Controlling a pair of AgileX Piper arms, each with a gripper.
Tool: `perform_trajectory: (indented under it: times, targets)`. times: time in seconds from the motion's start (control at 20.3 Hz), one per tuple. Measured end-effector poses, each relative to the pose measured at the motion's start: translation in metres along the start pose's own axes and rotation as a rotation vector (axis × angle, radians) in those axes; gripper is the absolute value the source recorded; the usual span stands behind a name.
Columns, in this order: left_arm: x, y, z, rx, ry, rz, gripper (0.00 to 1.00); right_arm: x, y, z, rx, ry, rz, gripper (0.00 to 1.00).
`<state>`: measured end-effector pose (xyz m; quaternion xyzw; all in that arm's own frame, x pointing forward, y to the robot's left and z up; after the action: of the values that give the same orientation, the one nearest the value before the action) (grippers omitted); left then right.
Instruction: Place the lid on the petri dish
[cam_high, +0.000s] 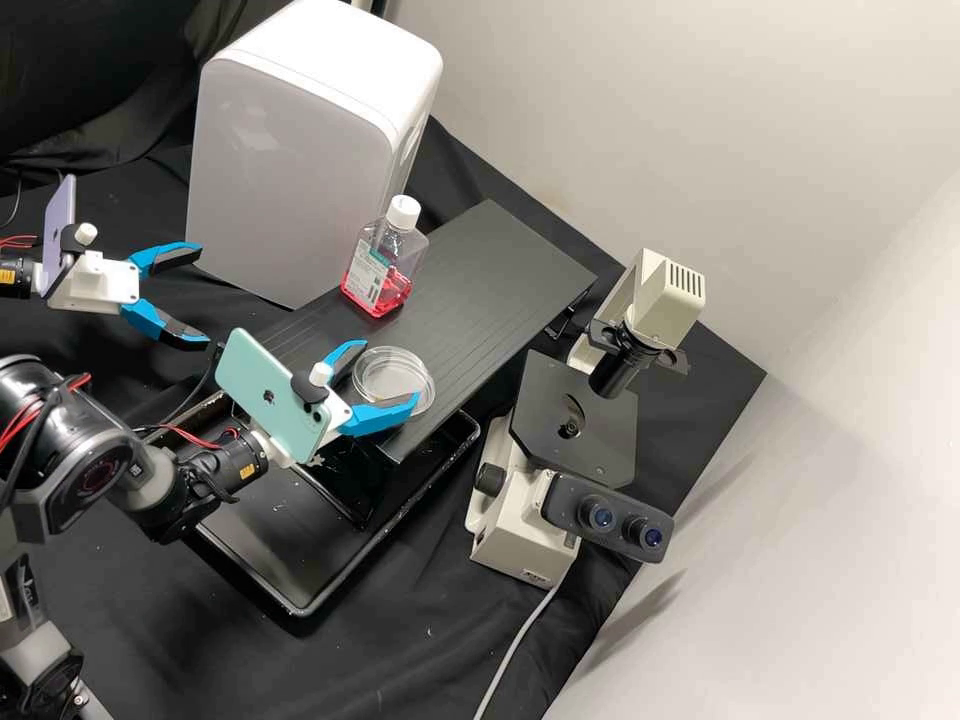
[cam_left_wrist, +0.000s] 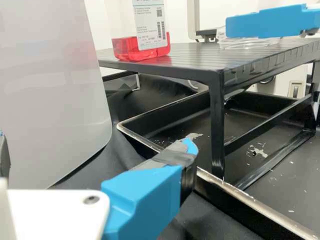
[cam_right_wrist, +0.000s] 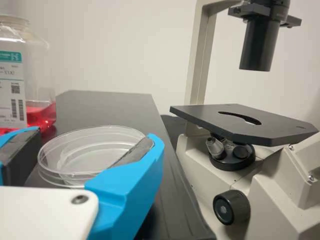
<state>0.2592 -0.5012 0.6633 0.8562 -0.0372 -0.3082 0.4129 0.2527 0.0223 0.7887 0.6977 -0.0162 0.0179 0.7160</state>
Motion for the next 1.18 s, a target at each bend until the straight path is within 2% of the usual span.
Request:
perform_trajectory:
  times: [0.3, 0.54, 0.64, 0.79, 0.93, 1.18]
  targets:
    - [0.000, 0.0000, 0.000, 0.000, 0.000, 0.000, 1.00, -0.003, -0.004, 0.001, 0.001, 0.007, -0.010, 0.00]
    - [0.000, 0.0000, 0.000, 0.000, 0.000, 0.000, 1.00, -0.002, 0.001, 0.006, 0.025, 0.015, -0.014, 0.00]
    - [0.000, 0.0000, 0.000, 0.000, -0.001, 0.000, 1.00, -0.002, 0.004, 0.008, 0.017, 0.015, -0.014, 0.00]
    - [0.000, -0.0001, 0.001, 0.000, -0.002, 0.000, 1.00, 0.000, 0.006, 0.015, 0.022, -0.006, -0.005, 0.00]
    - [0.000, -0.0004, 0.003, 0.001, -0.010, -0.001, 1.00, 0.004, 0.010, 0.023, 0.054, -0.029, 0.014, 0.00]
    - [0.000, -0.0005, 0.003, 0.001, -0.012, -0.002, 1.00, 0.008, 0.015, 0.025, 0.066, -0.035, 0.030, 0.00]
